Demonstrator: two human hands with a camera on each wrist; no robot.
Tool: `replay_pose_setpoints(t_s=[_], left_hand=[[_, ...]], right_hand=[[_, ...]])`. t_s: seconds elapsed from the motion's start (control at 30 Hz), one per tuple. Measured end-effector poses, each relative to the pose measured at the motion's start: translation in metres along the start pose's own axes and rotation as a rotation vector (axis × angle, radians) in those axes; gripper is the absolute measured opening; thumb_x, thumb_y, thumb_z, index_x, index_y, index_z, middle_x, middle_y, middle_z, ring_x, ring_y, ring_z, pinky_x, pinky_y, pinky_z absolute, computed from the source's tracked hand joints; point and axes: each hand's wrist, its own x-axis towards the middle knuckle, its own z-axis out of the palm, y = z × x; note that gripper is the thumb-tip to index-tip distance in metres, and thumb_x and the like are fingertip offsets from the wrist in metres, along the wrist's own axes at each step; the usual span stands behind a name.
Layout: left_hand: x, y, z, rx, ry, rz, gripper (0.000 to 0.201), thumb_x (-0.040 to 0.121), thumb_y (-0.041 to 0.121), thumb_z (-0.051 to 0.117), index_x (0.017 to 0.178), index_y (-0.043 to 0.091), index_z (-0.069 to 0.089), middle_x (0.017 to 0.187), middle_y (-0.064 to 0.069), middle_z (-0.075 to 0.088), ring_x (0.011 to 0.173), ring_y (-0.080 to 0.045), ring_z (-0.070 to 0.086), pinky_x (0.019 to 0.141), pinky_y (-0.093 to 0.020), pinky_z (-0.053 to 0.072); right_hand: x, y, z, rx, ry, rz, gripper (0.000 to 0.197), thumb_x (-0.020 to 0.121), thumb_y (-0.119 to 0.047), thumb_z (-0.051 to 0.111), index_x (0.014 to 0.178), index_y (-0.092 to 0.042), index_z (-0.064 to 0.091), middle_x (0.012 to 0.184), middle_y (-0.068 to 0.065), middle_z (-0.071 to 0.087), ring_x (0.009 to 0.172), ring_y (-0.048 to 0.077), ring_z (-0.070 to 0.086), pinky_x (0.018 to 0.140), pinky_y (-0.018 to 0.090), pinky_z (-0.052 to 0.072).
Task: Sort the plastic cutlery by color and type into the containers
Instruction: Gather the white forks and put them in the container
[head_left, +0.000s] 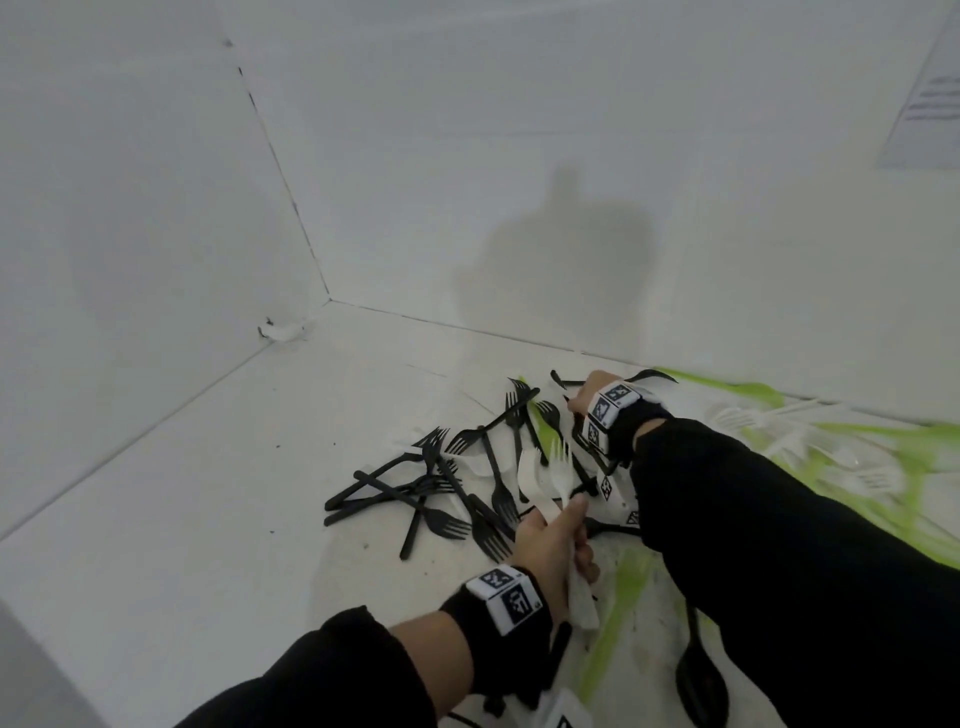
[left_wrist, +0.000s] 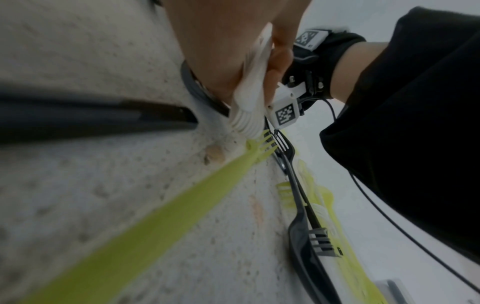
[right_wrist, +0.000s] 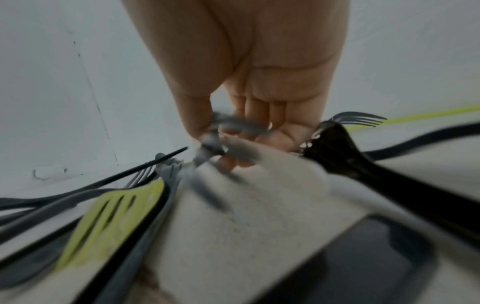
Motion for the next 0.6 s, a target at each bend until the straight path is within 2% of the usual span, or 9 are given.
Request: replay_pose_setpoints(t_s=[0.1, 0.27, 0.43, 0.53, 0.6], left_hand=[[-0.002, -0.001, 0.002, 0.023, 0.014, 0.022, 0.025, 0.092, 0.017, 0.058, 0.076, 0.01, 0.041, 0.053, -0.001, 0.04, 0.035, -0.012, 0.035, 0.04, -0.019, 0.033], [-0.004, -0.001, 0.002, 0.022, 0.008, 0.019, 0.024, 0.093, 0.017, 0.058, 0.074, 0.014, 0.042, 0.057, 0.0, 0.034, 0.036, -0.01, 0.031, 0.04, -0.018, 0.03], [-0.005, -0.002, 0.003, -0.02, -0.01, 0.004, 0.024, 0.094, 0.032, 0.054, 0.082, 0.015, 0.042, 0.054, 0.001, 0.034, 0.032, -0.009, 0.027, 0.038, -0.014, 0.028], [-0.009, -0.002, 0.006, -0.045, -0.026, -0.021, 0.031, 0.098, 0.039, 0.042, 0.076, 0.017, 0.042, 0.053, 0.002, 0.035, 0.03, -0.009, 0.027, 0.038, -0.011, 0.027], [-0.012, -0.003, 0.007, -0.042, -0.025, -0.001, 0.032, 0.099, 0.038, 0.039, 0.076, 0.017, 0.042, 0.06, 0.0, 0.038, 0.033, -0.011, 0.031, 0.039, -0.013, 0.03]], right_hand=[[-0.007, 0.002, -0.008, 0.038, 0.048, 0.023, 0.044, 0.084, -0.035, 0.065, 0.112, -0.002, 0.061, 0.115, 0.011, 0.063, 0.11, 0.027, 0.059, 0.087, 0.028, 0.046], [-0.022, 0.013, -0.021, 0.035, 0.153, -0.012, 0.034, 0.092, -0.022, 0.056, 0.117, 0.0, 0.056, 0.123, 0.016, 0.059, 0.117, 0.03, 0.053, 0.094, 0.031, 0.042], [-0.046, 0.029, -0.028, 0.065, 0.192, -0.017, 0.028, 0.09, -0.027, 0.054, 0.106, -0.006, 0.064, 0.119, 0.013, 0.061, 0.116, 0.031, 0.052, 0.095, 0.031, 0.04], [-0.071, 0.034, -0.028, 0.217, 0.199, -0.007, 0.029, 0.085, -0.027, 0.061, 0.107, -0.009, 0.063, 0.116, 0.009, 0.062, 0.11, 0.026, 0.056, 0.086, 0.026, 0.041], [-0.097, 0.036, -0.021, 0.323, 0.099, -0.039, 0.028, 0.084, -0.03, 0.064, 0.101, -0.008, 0.064, 0.104, 0.009, 0.066, 0.092, 0.023, 0.061, 0.074, 0.024, 0.044]])
